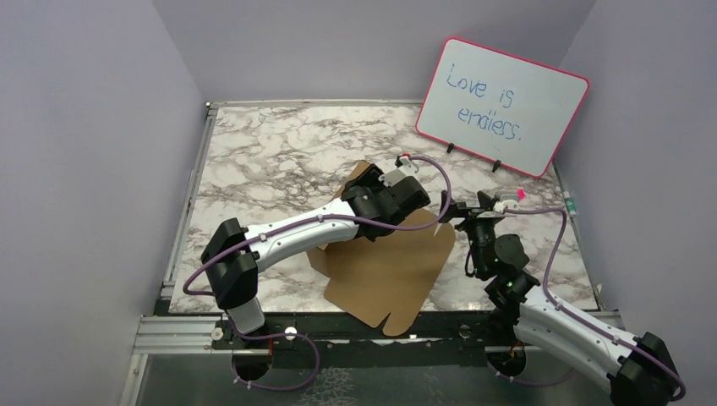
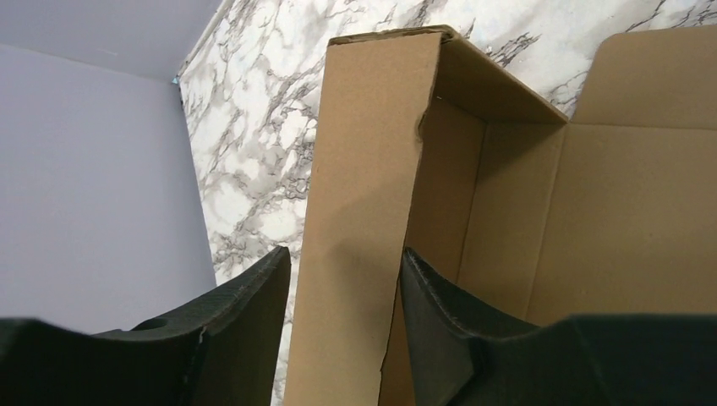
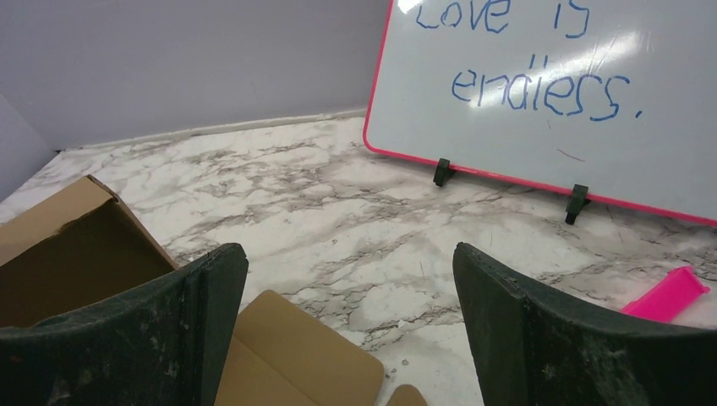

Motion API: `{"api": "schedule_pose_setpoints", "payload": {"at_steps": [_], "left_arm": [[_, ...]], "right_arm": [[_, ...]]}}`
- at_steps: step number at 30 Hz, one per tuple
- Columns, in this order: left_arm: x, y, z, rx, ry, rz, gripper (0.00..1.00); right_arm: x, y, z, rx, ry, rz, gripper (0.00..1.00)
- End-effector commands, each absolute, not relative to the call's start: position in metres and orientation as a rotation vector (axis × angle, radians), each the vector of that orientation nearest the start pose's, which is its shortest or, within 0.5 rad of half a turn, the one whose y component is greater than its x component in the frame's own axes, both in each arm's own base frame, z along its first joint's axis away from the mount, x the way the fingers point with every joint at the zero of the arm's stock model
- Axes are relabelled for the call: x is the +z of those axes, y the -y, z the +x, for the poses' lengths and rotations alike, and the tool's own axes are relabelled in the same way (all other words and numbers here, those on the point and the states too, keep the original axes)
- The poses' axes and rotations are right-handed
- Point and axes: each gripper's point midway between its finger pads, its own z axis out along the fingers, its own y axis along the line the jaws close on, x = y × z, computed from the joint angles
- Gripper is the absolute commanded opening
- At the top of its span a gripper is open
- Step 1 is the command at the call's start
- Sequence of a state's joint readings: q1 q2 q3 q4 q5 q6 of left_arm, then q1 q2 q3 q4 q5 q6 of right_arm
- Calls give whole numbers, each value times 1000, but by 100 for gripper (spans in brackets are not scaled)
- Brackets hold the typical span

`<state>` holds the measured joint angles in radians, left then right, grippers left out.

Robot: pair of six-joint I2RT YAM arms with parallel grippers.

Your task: Fold the paper box

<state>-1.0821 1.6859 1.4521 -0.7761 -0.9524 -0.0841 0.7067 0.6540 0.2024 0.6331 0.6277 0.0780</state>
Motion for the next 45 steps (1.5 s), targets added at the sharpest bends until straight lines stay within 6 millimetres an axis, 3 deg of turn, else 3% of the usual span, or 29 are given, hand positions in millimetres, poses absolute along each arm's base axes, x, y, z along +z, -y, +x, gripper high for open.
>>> {"api": "schedule_pose_setpoints", "payload": {"at_steps": [1,7,15,19,25,34,45], "left_arm": [[217,247,300,586,-1994,690,49],[215,226,313,509,-2063,614,44],[206,186,327,244,-2161,413,40],[199,167,329,110,-2191,310,38],[187,136,326,-33,-2223,132,37],[199,106,316,19,-2221,37,44],[155,57,291,-30,-2288,-263,53]], "right_arm": [[222,-100,275,203,-1418,97,97],[234,-103,272,223,-1405,73,96],[250,-110,268,267,-1396,37,95],[257,-122,269,303,-1410,-19,95],[249,-150,275,360,-1514,-112,94],[242,-164,278,416,-1542,-132,94],[240,-176,277,450,-1557,-189,94]]}}
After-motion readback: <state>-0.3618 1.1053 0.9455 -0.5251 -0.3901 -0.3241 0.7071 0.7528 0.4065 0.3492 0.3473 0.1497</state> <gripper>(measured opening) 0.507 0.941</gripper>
